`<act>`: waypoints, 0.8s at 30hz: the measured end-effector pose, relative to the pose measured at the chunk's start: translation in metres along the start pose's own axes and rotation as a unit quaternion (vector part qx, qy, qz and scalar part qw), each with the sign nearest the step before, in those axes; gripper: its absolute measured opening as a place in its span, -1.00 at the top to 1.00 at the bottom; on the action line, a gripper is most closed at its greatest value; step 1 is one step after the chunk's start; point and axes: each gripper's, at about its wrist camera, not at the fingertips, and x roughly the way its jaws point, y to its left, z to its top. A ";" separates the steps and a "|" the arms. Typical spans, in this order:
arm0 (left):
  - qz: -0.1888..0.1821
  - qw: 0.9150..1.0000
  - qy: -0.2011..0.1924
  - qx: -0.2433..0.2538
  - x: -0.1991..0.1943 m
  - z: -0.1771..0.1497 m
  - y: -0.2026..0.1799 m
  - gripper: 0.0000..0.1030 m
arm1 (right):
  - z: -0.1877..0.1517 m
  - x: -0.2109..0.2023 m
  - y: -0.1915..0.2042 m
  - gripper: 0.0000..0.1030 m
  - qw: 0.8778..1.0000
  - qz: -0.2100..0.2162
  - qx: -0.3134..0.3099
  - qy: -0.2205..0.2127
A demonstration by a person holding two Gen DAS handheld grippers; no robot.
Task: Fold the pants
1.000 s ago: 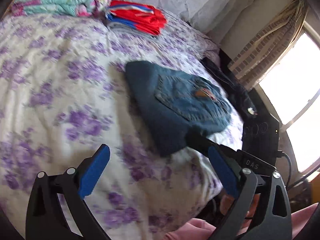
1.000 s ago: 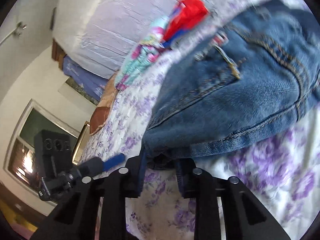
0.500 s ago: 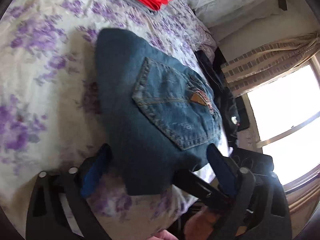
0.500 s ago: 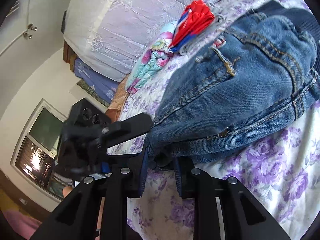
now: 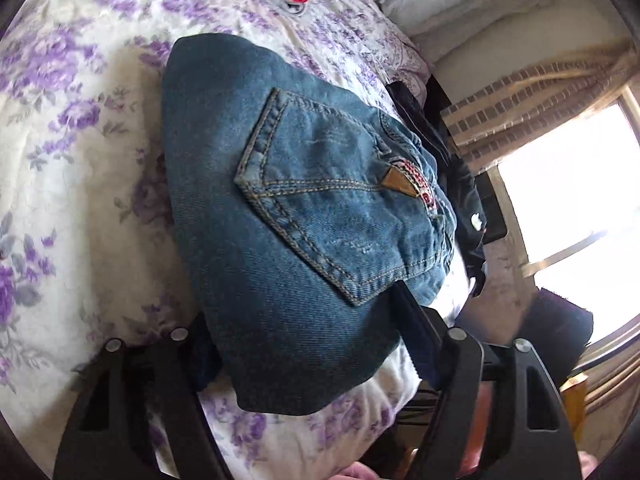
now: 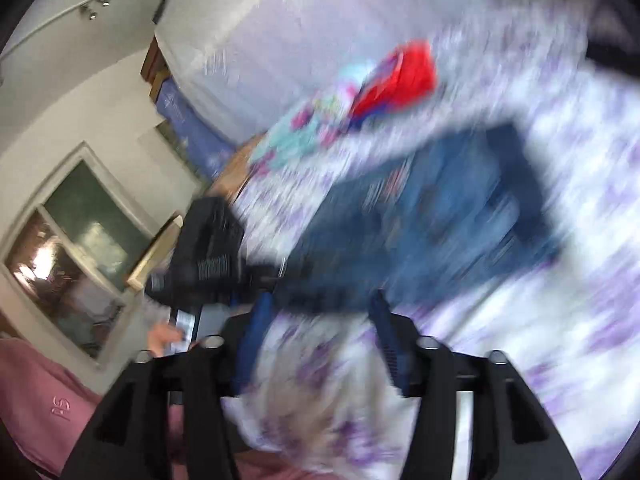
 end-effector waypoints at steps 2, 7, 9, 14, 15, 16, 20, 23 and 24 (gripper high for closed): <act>0.003 1.000 -0.008 0.009 0.000 -0.002 -0.001 -0.40 | 0.022 -0.023 -0.003 -0.48 0.997 -0.045 -0.019 -0.055; 0.009 1.000 -0.017 0.017 -0.001 -0.005 -0.003 -0.41 | 0.086 -0.003 -0.047 -0.51 0.987 -0.148 -0.022 -0.054; 0.010 1.000 -0.017 0.018 -0.002 -0.005 -0.002 -0.41 | 0.102 0.020 -0.074 -0.51 0.987 -0.162 -0.005 -0.009; 0.015 1.000 -0.019 0.019 -0.001 -0.005 -0.004 -0.41 | 0.105 0.070 -0.141 -0.51 0.983 -0.110 0.072 0.127; 0.016 1.000 -0.020 0.018 -0.001 -0.005 -0.004 -0.41 | 0.101 0.069 -0.143 -0.51 0.984 -0.093 0.082 0.131; 0.017 1.000 -0.020 0.017 -0.002 -0.005 -0.004 -0.41 | 0.101 0.070 -0.149 -0.51 0.983 -0.071 0.097 0.141; 0.023 0.999 -0.022 0.018 -0.002 -0.005 -0.006 -0.42 | 0.089 0.076 -0.178 -0.54 0.968 0.021 0.178 0.175; 0.027 0.999 -0.021 0.022 -0.002 -0.006 -0.006 -0.43 | 0.085 0.073 -0.178 -0.54 0.970 0.040 0.169 0.172; 0.028 0.999 -0.021 0.022 -0.002 -0.006 -0.006 -0.43 | 0.085 0.073 -0.176 -0.54 0.970 0.039 0.171 0.170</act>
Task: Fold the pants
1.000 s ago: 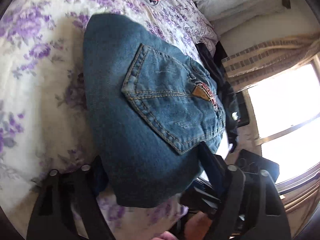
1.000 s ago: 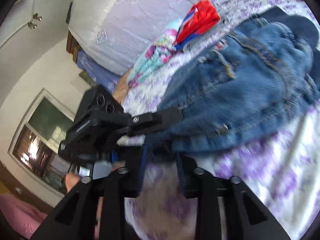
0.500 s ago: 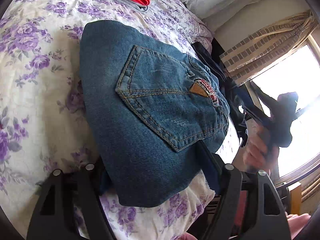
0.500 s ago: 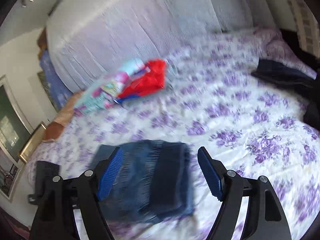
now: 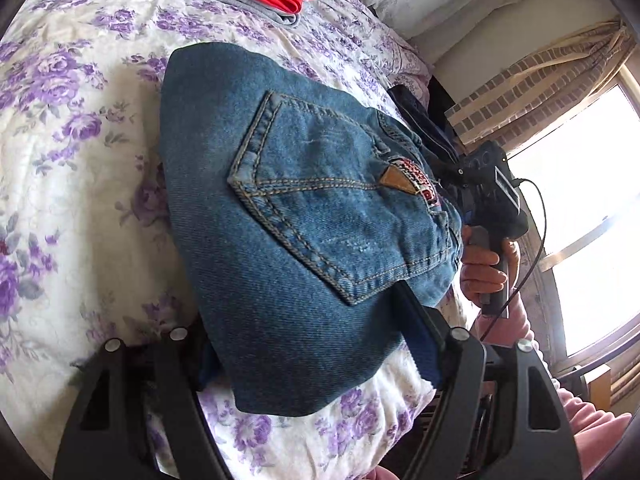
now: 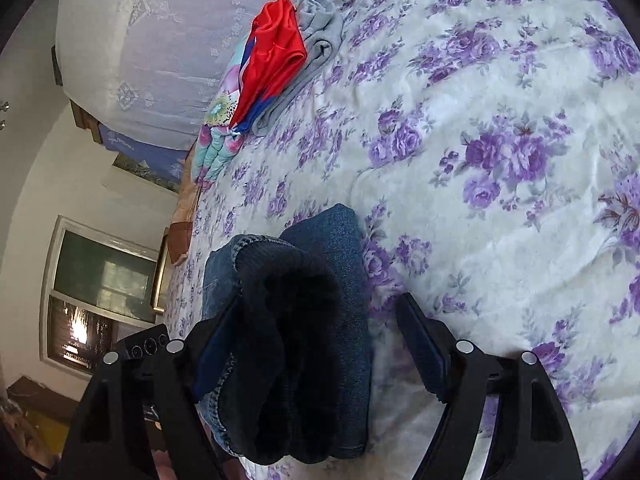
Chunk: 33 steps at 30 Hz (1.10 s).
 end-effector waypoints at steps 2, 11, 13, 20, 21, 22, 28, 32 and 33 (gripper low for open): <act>0.000 1.000 0.001 -0.002 0.000 0.000 0.001 -0.43 | 0.001 -0.002 0.002 -0.54 1.000 -0.006 0.001 -0.003; 0.011 1.000 0.001 0.005 0.001 0.001 -0.003 -0.44 | -0.003 0.014 0.001 -0.42 0.999 0.031 0.016 0.006; 0.011 1.000 0.003 0.004 0.001 0.002 -0.003 -0.44 | -0.007 0.017 0.013 -0.44 1.000 0.005 -0.008 0.007; 0.011 1.000 0.000 0.015 -0.007 0.002 -0.002 -0.35 | -0.020 0.005 0.039 0.04 0.999 -0.008 -0.023 -0.036; 0.010 1.000 -0.001 0.017 -0.011 0.003 -0.001 -0.32 | -0.021 0.003 0.045 0.06 0.999 -0.008 -0.029 -0.043; 0.009 1.000 -0.002 0.017 -0.014 0.004 0.000 -0.32 | -0.022 0.000 0.053 0.07 0.998 -0.006 -0.037 -0.049; 0.038 0.997 -0.039 0.055 -0.056 0.042 -0.003 -0.31 | 0.005 0.008 0.105 0.09 0.994 0.025 -0.076 -0.077; 0.073 0.991 -0.062 0.092 -0.076 0.089 0.001 -0.32 | 0.049 0.032 0.120 0.09 0.991 0.060 -0.071 -0.097; 0.083 0.990 -0.062 0.098 -0.076 0.104 0.006 -0.32 | 0.059 0.038 0.118 0.09 0.991 0.065 -0.065 -0.099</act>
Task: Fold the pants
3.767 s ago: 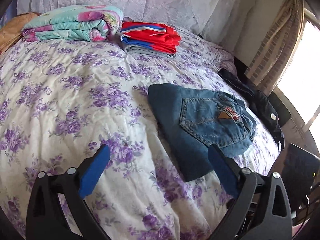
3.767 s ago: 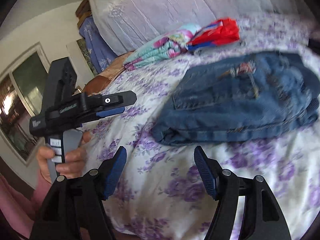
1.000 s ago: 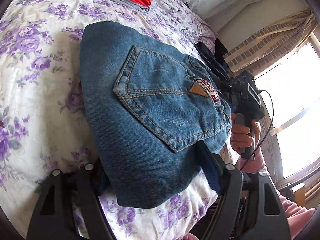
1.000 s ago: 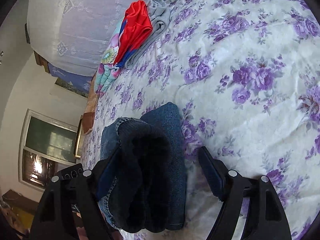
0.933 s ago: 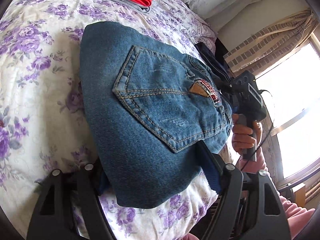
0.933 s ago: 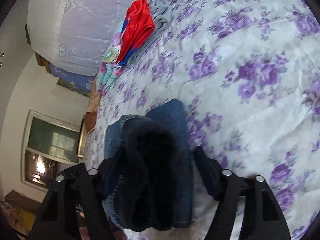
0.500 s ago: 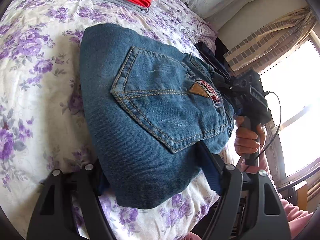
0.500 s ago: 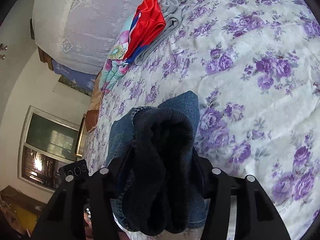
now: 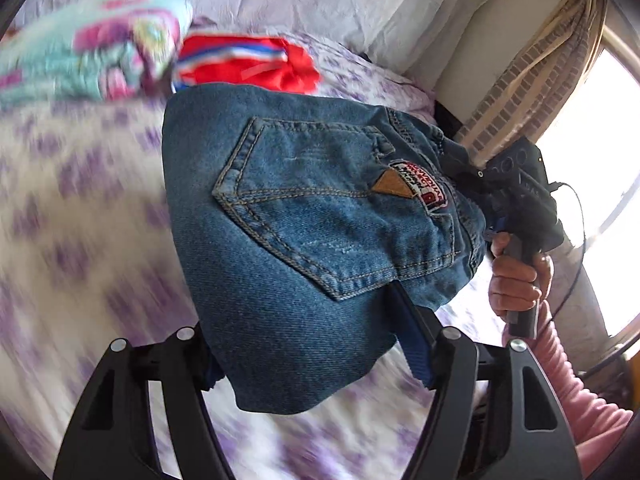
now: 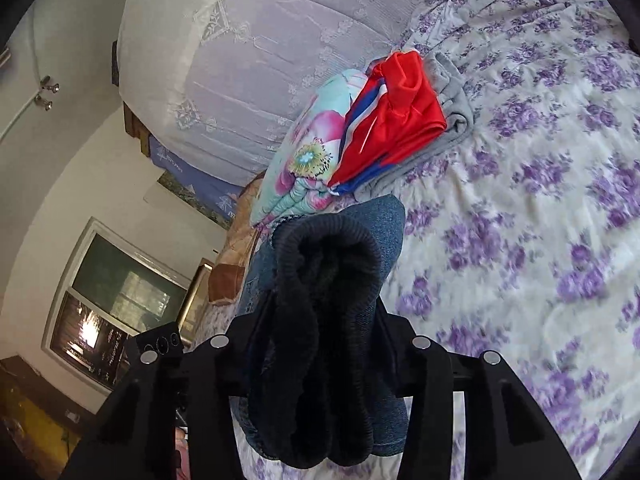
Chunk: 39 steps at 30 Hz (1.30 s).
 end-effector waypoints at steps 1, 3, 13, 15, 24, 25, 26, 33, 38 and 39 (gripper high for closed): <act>0.004 1.000 0.003 0.001 0.004 0.009 0.007 -0.32 | 0.007 0.009 -0.005 0.09 1.000 0.002 0.008 -0.003; 0.021 1.000 0.011 0.003 0.025 0.027 0.028 -0.36 | 0.020 0.033 -0.025 0.08 1.000 0.000 0.028 -0.005; 0.147 0.988 0.012 0.045 0.087 0.029 0.052 -0.87 | 0.024 0.082 -0.082 -0.28 0.995 -0.087 0.039 -0.004; 0.141 0.989 0.011 0.037 0.085 0.032 0.053 -0.87 | 0.024 0.077 -0.071 -0.28 0.993 -0.115 0.030 -0.005; 0.148 0.988 0.007 0.038 0.084 0.028 0.052 -0.87 | 0.003 0.036 0.032 -0.28 0.967 -0.192 -0.143 -0.092; 0.147 0.988 0.007 0.036 0.084 0.028 0.053 -0.87 | -0.002 0.043 0.044 -0.28 0.966 -0.179 -0.167 -0.079; 0.147 0.988 0.007 0.036 0.083 0.027 0.052 -0.87 | -0.005 0.049 0.050 -0.28 0.965 -0.174 -0.184 -0.068; 0.154 0.987 -0.004 0.044 0.074 0.023 0.048 -0.90 | -0.027 0.107 0.024 -0.27 0.930 -0.282 -0.237 0.010; 0.224 0.969 -0.083 0.065 0.024 0.012 0.033 -0.89 | -0.049 0.088 0.063 -0.59 0.918 -0.293 -0.267 -0.022; 0.244 0.962 -0.102 0.073 0.011 0.008 0.026 -0.91 | -0.056 0.082 0.069 -0.78 0.915 -0.302 -0.265 -0.034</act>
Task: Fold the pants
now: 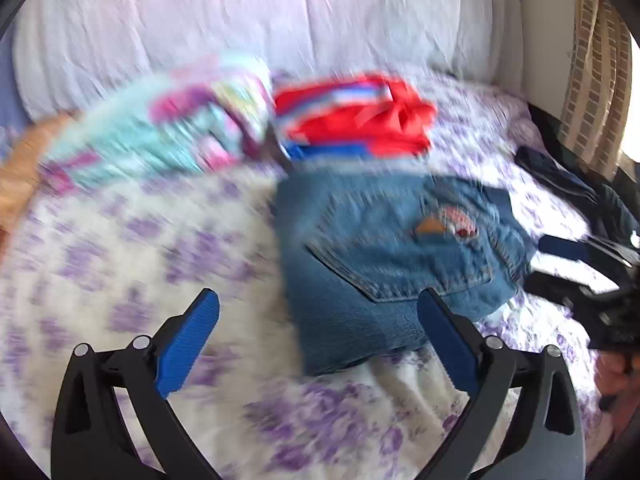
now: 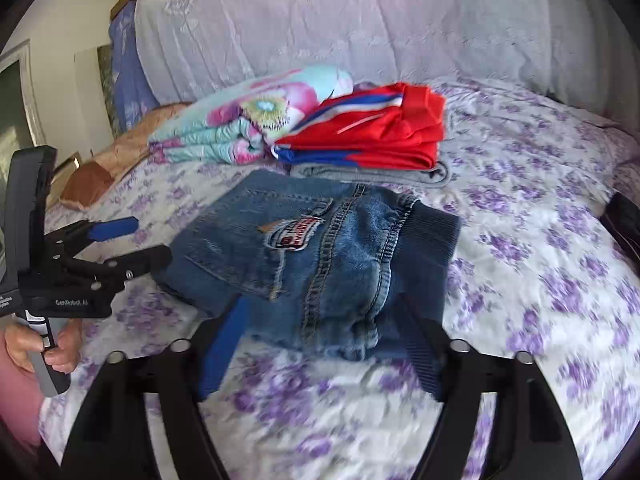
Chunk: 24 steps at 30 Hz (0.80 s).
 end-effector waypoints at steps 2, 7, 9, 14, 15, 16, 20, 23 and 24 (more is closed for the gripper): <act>0.031 0.999 -0.029 0.011 -0.023 -0.003 -0.006 -0.92 | -0.010 -0.020 0.009 -0.92 0.999 -0.042 0.005 -0.015; 0.067 0.997 -0.034 0.010 -0.061 -0.025 -0.026 -0.92 | -0.043 -0.054 0.030 -0.93 0.994 -0.105 0.016 -0.030; 0.050 0.999 -0.014 -0.010 -0.068 -0.036 -0.028 -0.92 | -0.054 -0.064 0.033 -0.93 0.993 -0.114 0.027 -0.027; 0.045 0.998 -0.004 -0.041 -0.085 -0.058 -0.031 -0.92 | -0.077 -0.086 0.039 -0.93 0.993 -0.112 0.035 -0.018; 0.048 0.998 -0.005 -0.040 -0.090 -0.061 -0.033 -0.92 | -0.081 -0.089 0.042 -0.93 0.993 -0.115 0.031 -0.020; 0.050 0.998 -0.006 -0.037 -0.094 -0.063 -0.034 -0.92 | -0.084 -0.091 0.045 -0.93 0.993 -0.117 0.027 -0.022; 0.055 0.998 -0.018 -0.026 -0.111 -0.071 -0.044 -0.92 | -0.097 -0.104 0.054 -0.93 0.993 -0.110 0.026 -0.025; 0.047 0.998 -0.017 -0.025 -0.119 -0.078 -0.048 -0.92 | -0.104 -0.109 0.055 -0.93 0.993 -0.107 0.034 -0.026; 0.047 0.998 -0.016 -0.026 -0.120 -0.080 -0.049 -0.92 | -0.107 -0.110 0.054 -0.93 0.993 -0.106 0.038 -0.024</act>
